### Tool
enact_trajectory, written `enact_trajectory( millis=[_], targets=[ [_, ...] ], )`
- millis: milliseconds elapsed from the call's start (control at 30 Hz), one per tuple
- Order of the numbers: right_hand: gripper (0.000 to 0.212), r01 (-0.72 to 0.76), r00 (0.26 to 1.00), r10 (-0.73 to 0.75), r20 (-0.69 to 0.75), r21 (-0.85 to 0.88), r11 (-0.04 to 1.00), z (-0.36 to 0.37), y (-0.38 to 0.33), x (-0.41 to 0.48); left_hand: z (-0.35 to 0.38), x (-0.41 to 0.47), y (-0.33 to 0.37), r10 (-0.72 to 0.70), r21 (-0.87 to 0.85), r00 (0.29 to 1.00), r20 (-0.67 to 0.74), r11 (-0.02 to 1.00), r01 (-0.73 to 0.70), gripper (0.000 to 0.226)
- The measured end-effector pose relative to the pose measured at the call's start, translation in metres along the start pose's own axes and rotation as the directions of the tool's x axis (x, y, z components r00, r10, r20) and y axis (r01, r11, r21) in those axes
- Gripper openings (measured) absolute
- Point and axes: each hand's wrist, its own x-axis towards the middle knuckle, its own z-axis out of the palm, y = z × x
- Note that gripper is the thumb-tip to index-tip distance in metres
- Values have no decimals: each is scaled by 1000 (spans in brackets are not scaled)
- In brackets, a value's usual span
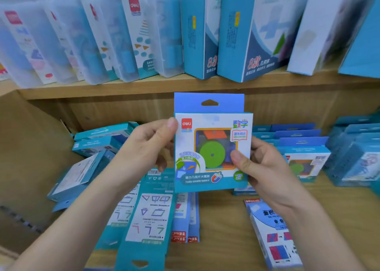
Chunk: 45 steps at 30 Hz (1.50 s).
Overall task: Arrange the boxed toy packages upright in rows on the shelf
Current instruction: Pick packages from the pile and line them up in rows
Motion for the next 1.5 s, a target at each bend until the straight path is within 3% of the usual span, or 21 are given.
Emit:
enact_trajectory(
  millis=[67,267,400,533,700,800,900,1033,1300,1500],
  targets=[
    [53,9,1000,-9,-22,-11,1000,-6,-5,-9,9,-1,3,19,107,998,52,994,-25,30],
    [63,9,996,-14,-92,-57,998,-41,-17,-43,54,-7,6,101,415,989,111,899,-138,49],
    [46,98,981,-116,-155,-115,988,-78,-40,-68,106,-18,8,155,616,973,171,754,-228,45],
    [45,125,972,-172,-159,-268,955,-123,-63,-94,164,-25,-1,116,608,980,159,771,-190,39],
    [68,34,970,-137,-202,-445,895,-176,-64,-119,226,-21,-25,34,526,987,156,843,-112,33],
    [44,-2,957,-127,-259,-443,896,-200,-53,-126,251,-20,-48,-27,525,984,174,848,-70,35],
    [29,-24,939,-140,-313,-467,884,-219,-34,-125,262,-23,-67,-101,671,979,180,740,-47,57],
    [32,-38,928,-156,-338,-504,863,-237,-15,-114,261,-40,-89,-300,847,915,271,526,-78,94],
    [31,-46,943,-148,-297,-559,828,-248,6,-79,254,-54,-107,-348,915,909,231,395,-81,75],
    [28,-43,971,-115,-211,-623,781,-256,5,-67,245,-51,-101,-356,922,911,209,381,-63,74]
  ],
)
